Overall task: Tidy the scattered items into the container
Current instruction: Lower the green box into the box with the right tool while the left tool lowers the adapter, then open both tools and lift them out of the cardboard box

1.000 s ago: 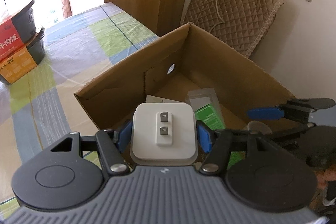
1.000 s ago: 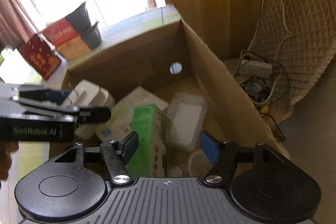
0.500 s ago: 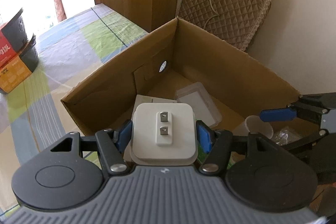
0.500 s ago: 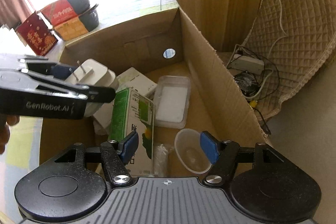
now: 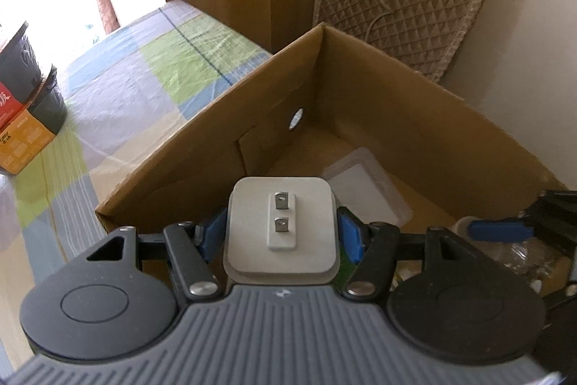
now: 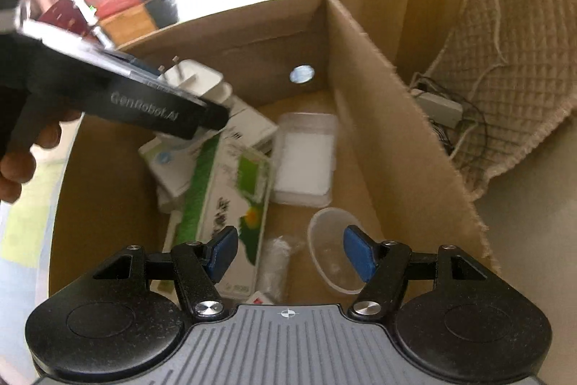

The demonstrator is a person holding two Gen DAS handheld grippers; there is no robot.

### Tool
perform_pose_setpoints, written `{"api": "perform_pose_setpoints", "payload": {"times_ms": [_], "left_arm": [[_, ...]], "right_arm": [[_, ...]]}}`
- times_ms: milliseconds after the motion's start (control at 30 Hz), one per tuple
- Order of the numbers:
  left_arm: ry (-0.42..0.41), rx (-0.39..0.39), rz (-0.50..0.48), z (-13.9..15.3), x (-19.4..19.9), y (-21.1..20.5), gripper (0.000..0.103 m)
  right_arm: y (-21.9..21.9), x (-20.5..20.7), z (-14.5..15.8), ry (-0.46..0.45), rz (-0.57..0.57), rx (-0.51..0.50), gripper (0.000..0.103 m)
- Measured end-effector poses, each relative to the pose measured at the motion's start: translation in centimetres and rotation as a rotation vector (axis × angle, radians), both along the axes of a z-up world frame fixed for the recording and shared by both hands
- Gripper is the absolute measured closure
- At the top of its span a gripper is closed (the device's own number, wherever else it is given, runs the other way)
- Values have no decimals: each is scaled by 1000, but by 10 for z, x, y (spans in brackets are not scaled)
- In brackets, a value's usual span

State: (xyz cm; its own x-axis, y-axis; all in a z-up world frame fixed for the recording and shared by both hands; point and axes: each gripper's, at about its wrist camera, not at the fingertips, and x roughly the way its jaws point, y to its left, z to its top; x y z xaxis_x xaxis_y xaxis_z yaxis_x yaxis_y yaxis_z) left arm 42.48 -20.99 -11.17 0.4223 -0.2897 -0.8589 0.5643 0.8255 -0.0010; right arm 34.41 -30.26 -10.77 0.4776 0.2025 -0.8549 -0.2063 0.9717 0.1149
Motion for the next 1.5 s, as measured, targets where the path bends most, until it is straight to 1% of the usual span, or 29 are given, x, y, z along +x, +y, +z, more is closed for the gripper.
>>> {"api": "perform_pose_setpoints", "payload": {"times_ms": [167,233,300,400,467,733,800,867,1200,1333,1433,1467,1500], "left_arm": [[31,13,10,-8,12,-9,41],[27,11,25,-8,14,-9,26],[22,1,40,-7,14,-6,22],[19,-10,41,-5,13,-3,20],[16,-5,44,-4,11,-1,13],[14,-28,65,3,1,13,13],[6,-37,62,7,-3,17,13],[1,-37,61,10,-6,17,13],[-21,-75,80,25,-19,31,13],[-53,-74,72,35,-34,36,13],[-68,-82,87,43,-44,42,12],[-70,-92,96,46,-48,46,12],[-72,-102,108,48,-52,50,12]], "right_arm": [[-5,4,0,5,-22,39,32],[-6,4,0,7,-23,51,32],[-7,5,0,9,-25,60,32],[-9,6,0,11,-26,68,32],[-8,6,0,13,-27,62,32],[-7,5,1,17,-31,58,30],[-6,4,2,16,-30,62,26],[-5,3,3,13,-29,62,24],[-3,-2,8,1,-40,40,24],[-2,-9,15,-11,-55,30,24],[-2,-16,21,-25,-68,26,24],[-2,-18,23,-29,-72,24,23],[-2,-21,25,-34,-76,23,13]]}}
